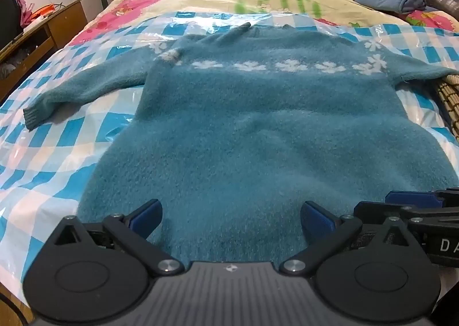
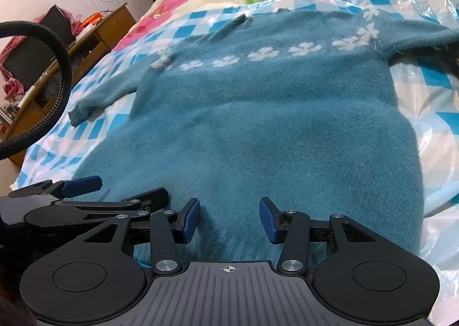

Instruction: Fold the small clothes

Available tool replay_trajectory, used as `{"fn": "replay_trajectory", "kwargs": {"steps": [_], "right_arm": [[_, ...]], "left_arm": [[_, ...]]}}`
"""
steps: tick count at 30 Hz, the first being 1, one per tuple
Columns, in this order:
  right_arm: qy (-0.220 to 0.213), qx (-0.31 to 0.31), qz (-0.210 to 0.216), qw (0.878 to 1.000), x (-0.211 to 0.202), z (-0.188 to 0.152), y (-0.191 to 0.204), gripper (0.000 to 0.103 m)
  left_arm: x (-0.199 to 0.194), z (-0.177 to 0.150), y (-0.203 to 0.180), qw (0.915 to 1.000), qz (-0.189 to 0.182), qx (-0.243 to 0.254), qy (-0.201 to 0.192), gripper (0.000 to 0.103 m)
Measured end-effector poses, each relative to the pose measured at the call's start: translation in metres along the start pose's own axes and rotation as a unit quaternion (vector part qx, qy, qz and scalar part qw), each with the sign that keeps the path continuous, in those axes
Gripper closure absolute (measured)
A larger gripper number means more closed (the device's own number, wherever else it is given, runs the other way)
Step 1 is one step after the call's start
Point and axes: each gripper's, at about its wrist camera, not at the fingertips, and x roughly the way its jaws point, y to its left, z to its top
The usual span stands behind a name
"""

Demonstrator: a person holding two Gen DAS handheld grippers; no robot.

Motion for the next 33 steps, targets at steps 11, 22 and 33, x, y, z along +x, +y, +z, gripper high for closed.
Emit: {"fn": "replay_trajectory", "kwargs": {"steps": [11, 22, 33], "right_arm": [[-0.013, -0.008, -0.018, 1.0, -0.006, 0.003, -0.002, 0.057], [-0.016, -0.005, -0.028, 0.999, -0.01, 0.005, -0.005, 0.057], [-0.032, 0.003, -0.039, 0.999, -0.015, 0.015, -0.014, 0.057]], "left_arm": [[-0.001, 0.006, -0.006, 0.9999, -0.005, 0.011, -0.009, 0.0], [-0.001, 0.01, -0.011, 0.9994, -0.015, 0.017, -0.026, 0.0], [0.002, 0.027, -0.023, 0.9988, -0.01, 0.04, -0.026, 0.0]]}}
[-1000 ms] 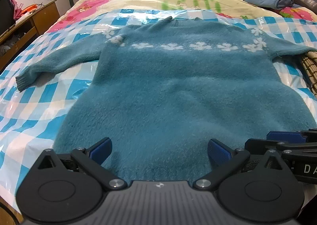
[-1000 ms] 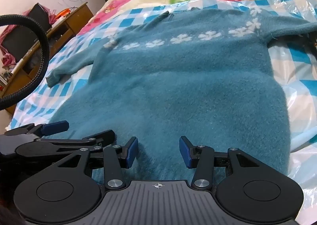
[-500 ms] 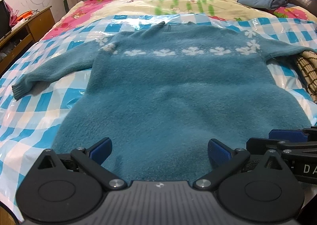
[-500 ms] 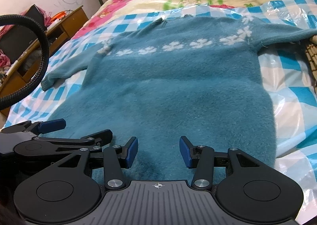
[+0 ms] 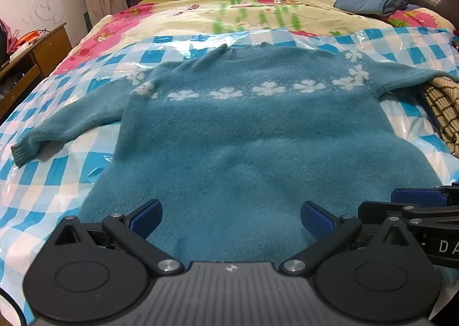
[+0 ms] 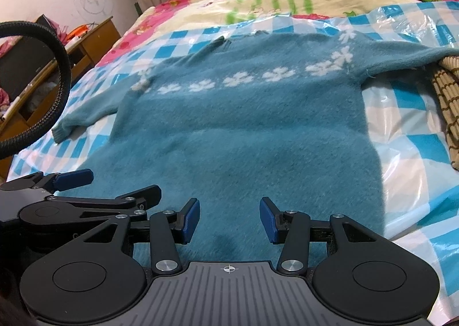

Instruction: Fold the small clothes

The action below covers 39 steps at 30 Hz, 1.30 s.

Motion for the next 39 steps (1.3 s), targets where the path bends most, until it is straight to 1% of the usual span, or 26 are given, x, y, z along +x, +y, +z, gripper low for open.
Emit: {"fn": "replay_trajectory", "kwargs": {"steps": [3, 15, 24, 32, 34, 36, 39], "right_arm": [[0.001, -0.001, -0.002, 1.0, 0.001, 0.001, 0.0, 0.057], [0.004, 0.001, -0.008, 1.0, 0.004, 0.005, -0.002, 0.057], [-0.001, 0.003, -0.014, 1.0, 0.004, 0.011, -0.005, 0.057], [-0.014, 0.008, -0.027, 1.0, -0.002, 0.022, -0.017, 0.057], [-0.016, 0.012, -0.028, 0.999, -0.003, 0.025, -0.024, 0.056], [-0.02, 0.019, -0.032, 0.999, -0.005, 0.03, -0.032, 0.052], [-0.035, 0.03, -0.041, 0.998, -0.01, 0.039, -0.047, 0.052]], "left_arm": [[0.002, 0.001, 0.0, 1.0, 0.002, 0.003, 0.007, 0.0], [0.007, 0.005, -0.003, 1.0, -0.003, 0.003, 0.002, 0.0], [0.013, 0.014, -0.006, 0.9999, -0.008, 0.012, 0.004, 0.0], [0.017, 0.028, -0.019, 0.9995, -0.017, 0.026, -0.006, 0.0], [0.017, 0.034, -0.025, 0.9991, -0.021, 0.034, -0.011, 0.0], [0.019, 0.041, -0.031, 0.9988, -0.024, 0.04, -0.016, 0.0], [0.022, 0.055, -0.04, 0.9981, -0.026, 0.048, -0.027, 0.0]]}}
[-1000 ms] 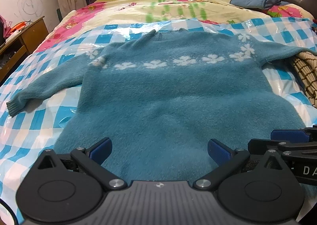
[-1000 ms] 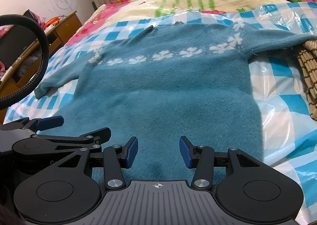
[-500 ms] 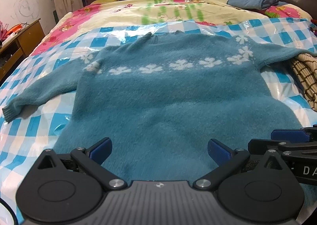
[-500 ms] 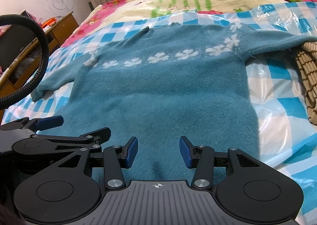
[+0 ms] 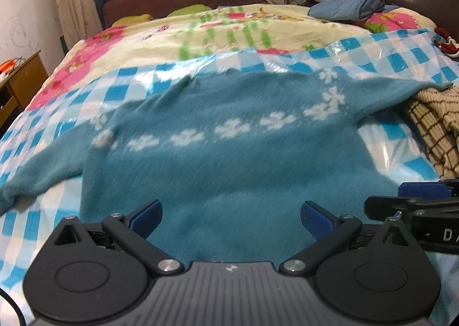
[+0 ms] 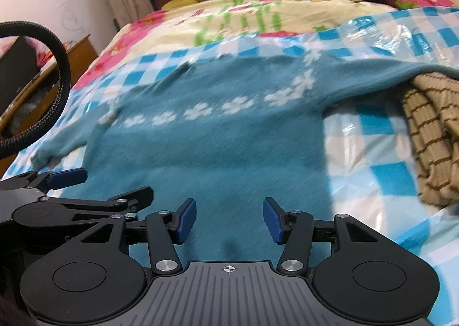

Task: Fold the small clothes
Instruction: 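Grasp the sweater sleeve cuff with the right tool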

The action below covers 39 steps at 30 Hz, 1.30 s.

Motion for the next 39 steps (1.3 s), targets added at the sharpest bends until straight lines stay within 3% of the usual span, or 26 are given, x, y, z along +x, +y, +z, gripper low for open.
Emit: {"fn": "replay_trajectory", "kwargs": {"steps": [13, 18, 23, 25, 31, 37, 38, 39], "right_arm": [[-0.082, 0.087, -0.068, 0.991, -0.004, 0.078, -0.104, 0.052], [-0.105, 0.159, -0.103, 0.976, -0.003, 0.101, -0.169, 0.052], [-0.116, 0.259, -0.108, 0.953, 0.007, 0.11, -0.231, 0.052], [-0.126, 0.293, -0.092, 0.943, 0.01, 0.111, -0.248, 0.052], [-0.145, 0.36, -0.089, 0.917, 0.021, 0.113, -0.274, 0.052], [-0.17, 0.381, -0.108, 0.902, 0.034, 0.118, -0.285, 0.053], [-0.173, 0.383, -0.108, 0.901, 0.037, 0.12, -0.287, 0.054], [-0.173, 0.388, -0.107, 0.899, 0.039, 0.121, -0.29, 0.065]], "left_arm": [[0.036, 0.076, -0.059, 0.998, -0.037, 0.022, -0.047, 0.0], [0.051, 0.095, -0.088, 0.9962, -0.057, 0.033, -0.057, 0.0], [0.057, 0.099, -0.103, 0.9954, -0.067, 0.04, -0.057, 0.0], [0.062, 0.098, -0.106, 0.9957, -0.068, 0.039, -0.049, 0.0], [0.068, 0.092, -0.108, 0.9963, -0.071, 0.032, -0.035, 0.0], [0.066, 0.09, -0.104, 0.9965, -0.071, 0.024, -0.036, 0.0], [0.067, 0.09, -0.103, 0.9966, -0.071, 0.024, -0.035, 0.0], [0.067, 0.09, -0.102, 0.9966, -0.071, 0.023, -0.035, 0.0]]}}
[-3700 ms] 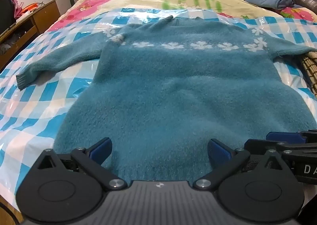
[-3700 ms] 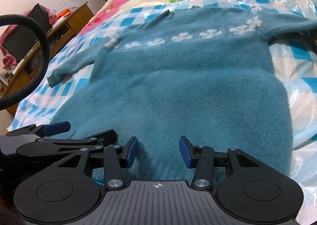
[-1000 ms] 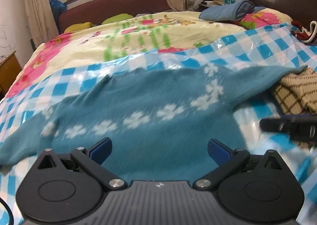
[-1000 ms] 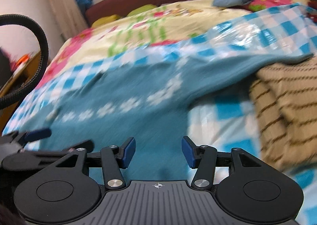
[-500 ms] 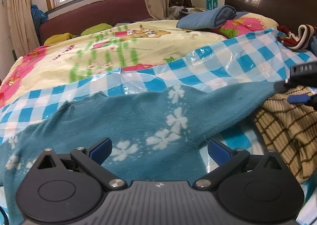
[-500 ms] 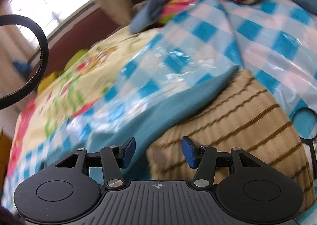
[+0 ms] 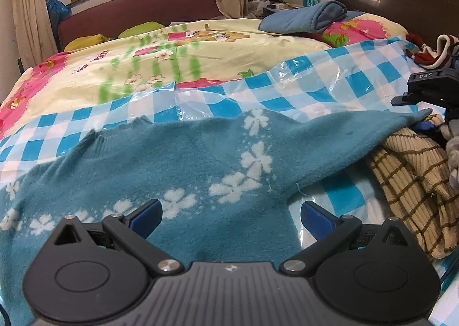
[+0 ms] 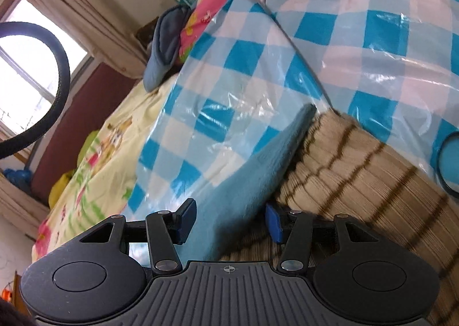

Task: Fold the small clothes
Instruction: 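Grasp the sweater sleeve cuff with the right tool, then fold the held sleeve across the sweater body with the right tool, release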

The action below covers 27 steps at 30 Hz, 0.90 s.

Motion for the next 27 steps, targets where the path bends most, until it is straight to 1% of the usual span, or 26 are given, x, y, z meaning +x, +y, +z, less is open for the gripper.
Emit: {"fn": "replay_trajectory", "kwargs": {"steps": [1, 2, 5, 7, 11, 13, 16, 18, 21, 23, 24, 26, 27], "right_arm": [[0.001, 0.003, -0.003, 1.0, 0.002, 0.002, 0.0, 0.073], [0.002, 0.002, -0.003, 1.0, 0.004, 0.004, 0.0, 0.086], [-0.002, -0.016, 0.017, 1.0, -0.006, 0.004, 0.009, 0.09], [-0.009, -0.038, 0.038, 0.998, -0.017, 0.001, 0.024, 0.092], [-0.004, -0.09, 0.098, 0.991, -0.034, -0.018, 0.078, 0.092], [0.001, -0.132, 0.129, 0.983, -0.042, -0.037, 0.115, 0.092], [0.016, -0.213, 0.167, 0.963, -0.045, -0.078, 0.173, 0.092], [0.032, -0.274, 0.182, 0.944, -0.042, -0.117, 0.208, 0.092], [0.071, -0.367, 0.199, 0.906, -0.028, -0.187, 0.248, 0.092], [0.1, -0.428, 0.202, 0.875, -0.017, -0.236, 0.263, 0.092], [0.115, -0.466, 0.199, 0.854, -0.011, -0.261, 0.269, 0.091], [0.125, -0.528, 0.188, 0.818, -0.003, -0.303, 0.272, 0.091], [0.127, -0.556, 0.181, 0.802, 0.0, -0.32, 0.272, 0.089]], "left_arm": [[0.0, -0.002, 0.002, 1.0, 0.001, -0.001, 0.001, 0.0], [-0.001, -0.004, 0.005, 1.0, 0.001, -0.002, 0.001, 0.0], [-0.004, -0.012, 0.017, 1.0, 0.007, -0.006, 0.0, 0.0], [-0.006, -0.018, 0.029, 0.9998, 0.011, -0.016, 0.002, 0.0], [-0.012, -0.032, 0.061, 0.9985, 0.023, -0.049, 0.007, 0.0], [-0.017, -0.039, 0.077, 0.9975, 0.036, -0.061, 0.004, 0.0], [-0.026, -0.053, 0.107, 0.9948, 0.056, -0.085, -0.001, 0.0], [-0.032, -0.063, 0.128, 0.9924, 0.069, -0.101, -0.004, 0.0], [-0.04, -0.079, 0.156, 0.9879, 0.099, -0.119, -0.009, 0.0], [-0.044, -0.091, 0.174, 0.984, 0.123, -0.129, -0.01, 0.0], [-0.045, -0.097, 0.18, 0.9822, 0.133, -0.132, -0.011, 0.0], [-0.046, -0.105, 0.188, 0.9798, 0.146, -0.135, -0.012, 0.0], [-0.046, -0.108, 0.191, 0.9792, 0.15, -0.136, -0.013, 0.0]]}}
